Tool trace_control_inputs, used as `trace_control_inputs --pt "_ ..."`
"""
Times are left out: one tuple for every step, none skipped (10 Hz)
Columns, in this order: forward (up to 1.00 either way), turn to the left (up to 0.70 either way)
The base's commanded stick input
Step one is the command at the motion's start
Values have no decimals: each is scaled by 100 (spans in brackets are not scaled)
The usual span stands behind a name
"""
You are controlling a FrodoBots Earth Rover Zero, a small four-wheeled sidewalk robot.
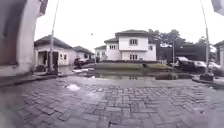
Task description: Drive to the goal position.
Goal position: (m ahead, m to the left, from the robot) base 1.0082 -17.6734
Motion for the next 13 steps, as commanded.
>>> trace_control_inputs --pt "70 0" --pt "70 0" --pt "70 0" --pt "70 0" --pt "70 0" --pt "70 0" --pt "70 0" --pt "70 -1" --pt "70 -4" --pt "70 -35" --pt "70 -35" --pt "70 -35" --pt "70 -24"
